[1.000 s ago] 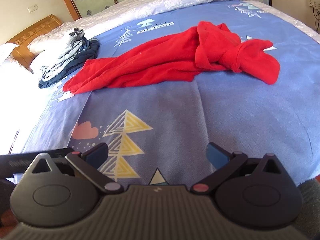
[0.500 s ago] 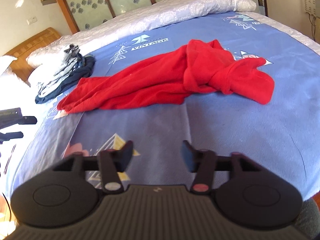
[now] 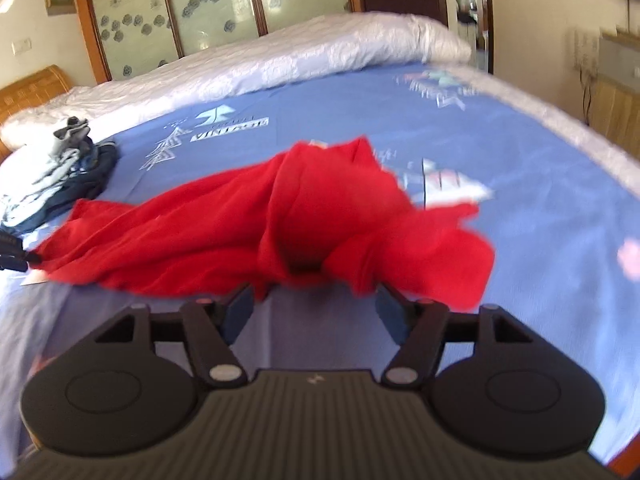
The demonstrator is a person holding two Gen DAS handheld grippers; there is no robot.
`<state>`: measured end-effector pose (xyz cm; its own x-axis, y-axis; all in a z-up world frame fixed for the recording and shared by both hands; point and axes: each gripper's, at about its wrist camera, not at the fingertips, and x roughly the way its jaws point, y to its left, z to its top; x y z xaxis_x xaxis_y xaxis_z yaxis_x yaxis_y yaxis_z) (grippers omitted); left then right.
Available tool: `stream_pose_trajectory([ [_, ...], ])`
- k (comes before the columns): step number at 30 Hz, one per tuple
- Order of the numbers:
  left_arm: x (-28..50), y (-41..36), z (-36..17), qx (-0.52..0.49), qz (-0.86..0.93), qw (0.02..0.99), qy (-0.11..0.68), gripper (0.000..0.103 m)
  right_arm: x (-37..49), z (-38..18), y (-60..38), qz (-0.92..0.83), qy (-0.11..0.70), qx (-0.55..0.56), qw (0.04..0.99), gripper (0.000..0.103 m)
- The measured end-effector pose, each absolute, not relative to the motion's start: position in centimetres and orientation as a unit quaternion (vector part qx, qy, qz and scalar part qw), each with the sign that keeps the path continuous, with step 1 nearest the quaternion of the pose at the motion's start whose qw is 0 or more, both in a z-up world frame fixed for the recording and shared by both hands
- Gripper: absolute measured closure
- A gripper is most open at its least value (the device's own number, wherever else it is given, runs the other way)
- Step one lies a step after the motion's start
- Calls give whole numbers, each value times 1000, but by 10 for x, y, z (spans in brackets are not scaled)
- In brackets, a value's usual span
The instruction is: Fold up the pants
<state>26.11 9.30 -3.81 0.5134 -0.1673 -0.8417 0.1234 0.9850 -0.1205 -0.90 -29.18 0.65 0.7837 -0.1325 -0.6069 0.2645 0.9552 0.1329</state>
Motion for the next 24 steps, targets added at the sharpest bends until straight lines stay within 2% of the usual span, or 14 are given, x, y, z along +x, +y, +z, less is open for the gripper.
stream_pose_trajectory([
  [4,249,99,-26,-70,-97,876,467,101,11,2,-293,-103,297,61,947,35],
  [5,244,101,-16,-78,-102,881,456,101,17,0,-295,-98,301,54,947,43],
  [7,231,107,9,-98,-111,891,430,101,26,-3,-294,-85,305,32,948,69],
  [8,225,113,25,-111,-116,896,414,101,29,-5,-293,-84,309,18,947,94],
  [9,219,118,38,-121,-120,900,400,101,29,-3,-294,-86,309,12,947,95],
  [13,197,138,89,-136,-123,920,348,101,6,19,-307,-90,269,48,958,96],
  [16,201,140,89,-123,-107,918,362,99,-20,34,-324,-119,244,77,959,96],
  [18,212,136,72,-114,-85,912,385,75,-36,38,-335,-141,233,91,958,94],
  [19,218,134,62,-106,-73,911,391,56,-42,39,-339,-155,231,90,956,92],
  [20,224,132,50,-93,-62,911,396,51,-48,41,-343,-179,228,90,953,88],
  [22,231,127,30,-72,-52,907,411,50,-59,41,-354,-244,210,103,941,70],
  [23,235,126,21,-67,-54,904,418,45,-64,43,-359,-271,199,111,935,61],
  [24,242,124,9,-61,-56,901,427,41,-68,45,-361,-279,186,117,935,57],
])
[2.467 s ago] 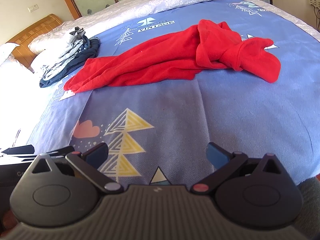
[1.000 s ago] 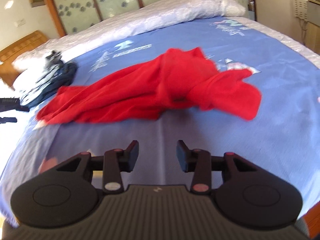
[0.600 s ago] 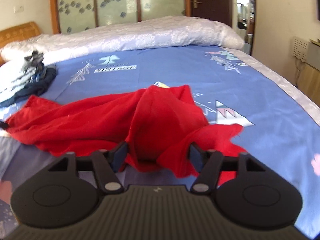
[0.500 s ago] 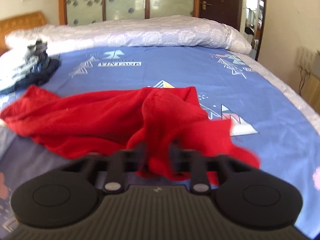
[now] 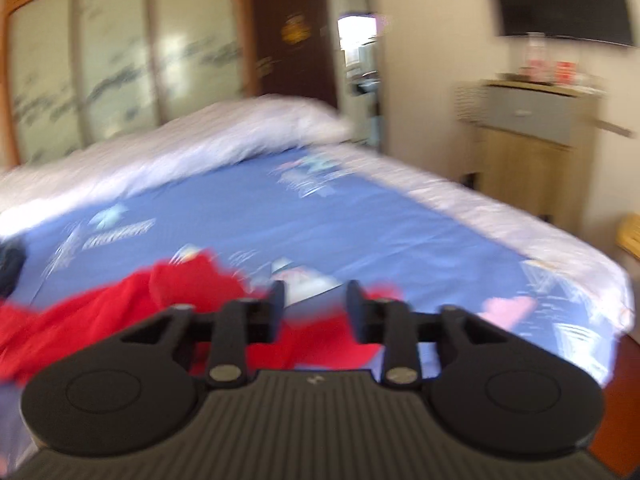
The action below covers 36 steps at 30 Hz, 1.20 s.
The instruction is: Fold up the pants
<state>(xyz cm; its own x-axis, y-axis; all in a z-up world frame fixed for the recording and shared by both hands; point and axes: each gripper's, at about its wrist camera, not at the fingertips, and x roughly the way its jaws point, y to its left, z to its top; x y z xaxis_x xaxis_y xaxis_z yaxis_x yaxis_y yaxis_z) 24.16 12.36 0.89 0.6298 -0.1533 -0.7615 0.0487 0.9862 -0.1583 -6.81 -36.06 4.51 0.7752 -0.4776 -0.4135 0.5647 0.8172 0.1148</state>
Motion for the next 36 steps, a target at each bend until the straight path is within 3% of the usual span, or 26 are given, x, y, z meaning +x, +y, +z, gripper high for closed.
stream_pose_trajectory([
  [1,248,120,-1,-55,-54,898,433,34,-67,48,-359,-271,179,115,939,55],
  [2,254,118,-9,-51,-50,895,440,32,-62,50,-353,-255,180,101,945,47],
  [4,263,112,-28,-47,-52,885,460,36,-45,53,-335,-213,192,62,956,37],
  [6,271,104,-43,-51,-68,872,481,47,-23,51,-321,-165,204,46,964,26],
  [8,274,101,-52,-51,-71,864,495,68,5,41,-312,-120,232,44,964,18],
  [10,274,102,-54,-66,-78,861,498,74,33,24,-303,-104,263,26,959,18],
  [11,271,104,-51,-77,-77,860,499,78,46,12,-301,-101,281,7,954,29],
  [12,268,107,-45,-87,-80,859,498,79,58,-1,-298,-91,305,-15,948,77],
  [13,263,111,-37,-96,-82,862,491,80,65,-10,-296,-92,329,-37,939,96],
  [20,187,166,50,-202,-126,876,419,81,-7,41,-343,-120,239,68,961,94],
  [26,123,204,106,-253,-135,884,369,81,-88,55,-393,-186,236,119,946,94],
  [28,107,218,123,-269,-130,888,349,81,-102,47,-407,-230,252,124,932,90],
  [30,96,229,141,-279,-120,894,328,81,-109,38,-426,-287,268,152,907,57],
  [33,82,245,165,-280,-110,903,306,81,-117,40,-438,-307,223,213,900,53],
  [35,75,250,178,-275,-102,909,295,81,-107,48,-424,-266,216,198,918,53],
  [36,71,252,184,-274,-98,912,290,81,-97,51,-412,-238,219,180,929,48],
])
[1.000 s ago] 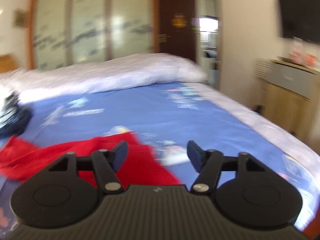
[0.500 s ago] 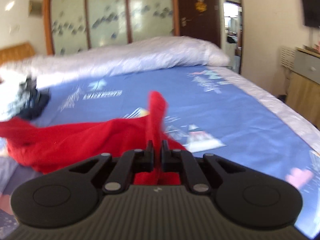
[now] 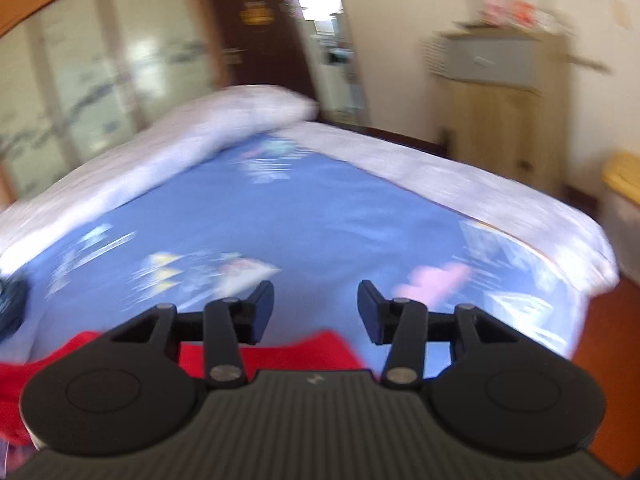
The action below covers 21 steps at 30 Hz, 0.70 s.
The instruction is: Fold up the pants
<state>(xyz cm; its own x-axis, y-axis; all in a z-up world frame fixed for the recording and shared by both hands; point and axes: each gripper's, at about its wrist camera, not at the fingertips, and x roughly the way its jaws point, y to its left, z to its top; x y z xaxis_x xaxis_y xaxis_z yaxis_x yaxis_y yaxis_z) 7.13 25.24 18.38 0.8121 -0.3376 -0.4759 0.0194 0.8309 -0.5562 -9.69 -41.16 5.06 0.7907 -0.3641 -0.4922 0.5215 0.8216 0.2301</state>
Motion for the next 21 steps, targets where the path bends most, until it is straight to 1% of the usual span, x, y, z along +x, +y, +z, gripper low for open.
stream_pose_trajectory([
  [1,68,255,188,-274,-96,913,286,81,-89,52,-399,-206,226,164,938,41],
  [2,65,257,192,-275,-97,914,283,81,-79,51,-385,-171,240,147,944,30],
  [3,61,259,194,-274,-96,915,280,81,-70,50,-374,-139,252,130,949,22],
  [5,55,260,200,-270,-92,917,278,81,-46,39,-346,-83,268,88,956,19],
  [8,45,265,208,-275,-88,918,271,81,-10,16,-309,-27,307,-2,951,19],
  [9,41,267,211,-277,-87,919,267,81,1,5,-297,-8,322,-37,946,24],
  [10,36,270,215,-278,-84,921,260,81,10,-7,-284,-2,335,-85,938,33],
  [11,29,274,218,-279,-82,923,254,81,17,-19,-273,-11,343,-138,929,73],
  [12,27,277,221,-282,-81,923,250,81,24,-25,-271,-15,345,-168,923,94],
  [13,23,280,224,-283,-77,924,246,81,29,-25,-273,-25,342,-163,925,94],
  [14,20,283,227,-280,-73,926,241,81,28,-18,-283,-37,330,-134,934,94],
  [17,27,285,235,-264,-65,932,241,81,20,19,-325,-77,275,-46,957,95],
  [19,46,281,235,-253,-70,932,251,81,23,39,-351,-87,253,-2,963,95],
  [21,73,275,231,-252,-79,927,268,81,32,58,-369,-102,240,15,965,95],
])
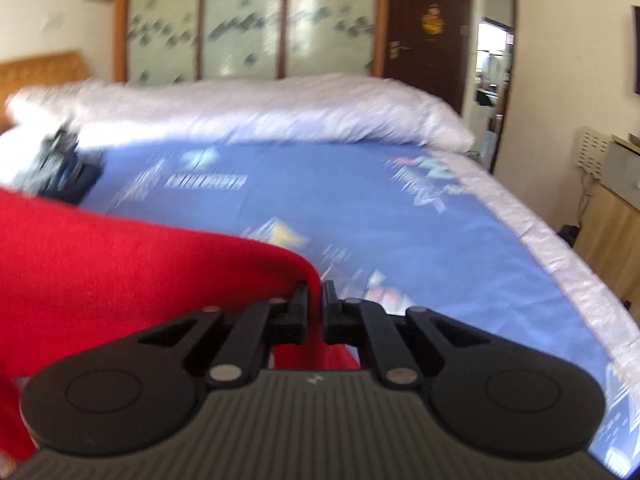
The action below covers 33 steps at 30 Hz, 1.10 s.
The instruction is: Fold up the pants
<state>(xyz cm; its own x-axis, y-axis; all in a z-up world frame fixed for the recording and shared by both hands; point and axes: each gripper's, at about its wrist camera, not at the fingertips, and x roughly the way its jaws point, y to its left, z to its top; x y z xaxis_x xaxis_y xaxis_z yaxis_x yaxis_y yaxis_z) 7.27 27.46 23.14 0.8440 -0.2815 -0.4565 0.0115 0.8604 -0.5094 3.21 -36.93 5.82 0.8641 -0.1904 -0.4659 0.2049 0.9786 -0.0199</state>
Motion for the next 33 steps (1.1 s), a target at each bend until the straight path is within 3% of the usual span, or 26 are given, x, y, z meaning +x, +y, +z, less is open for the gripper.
stream_pose_trajectory([
  [10,237,186,255,-229,-91,916,316,81,116,166,-439,-191,166,126,959,95],
  [16,206,191,273,-261,-146,923,240,81,62,228,-456,-157,53,165,972,95],
  [19,160,219,232,-270,-158,914,257,81,2,201,-467,-90,40,203,974,94],
  [22,111,259,158,-284,-117,899,311,81,-63,137,-478,1,71,232,970,93],
  [28,58,303,4,-333,-25,820,464,81,-137,-16,-462,9,275,304,912,92],
  [31,48,304,-26,-330,9,805,493,77,-142,-44,-444,10,350,297,888,87],
  [32,45,305,-28,-333,14,800,498,75,-143,-39,-444,18,352,298,887,81],
  [33,43,309,-27,-334,20,800,499,75,-140,-30,-449,31,358,307,882,64],
])
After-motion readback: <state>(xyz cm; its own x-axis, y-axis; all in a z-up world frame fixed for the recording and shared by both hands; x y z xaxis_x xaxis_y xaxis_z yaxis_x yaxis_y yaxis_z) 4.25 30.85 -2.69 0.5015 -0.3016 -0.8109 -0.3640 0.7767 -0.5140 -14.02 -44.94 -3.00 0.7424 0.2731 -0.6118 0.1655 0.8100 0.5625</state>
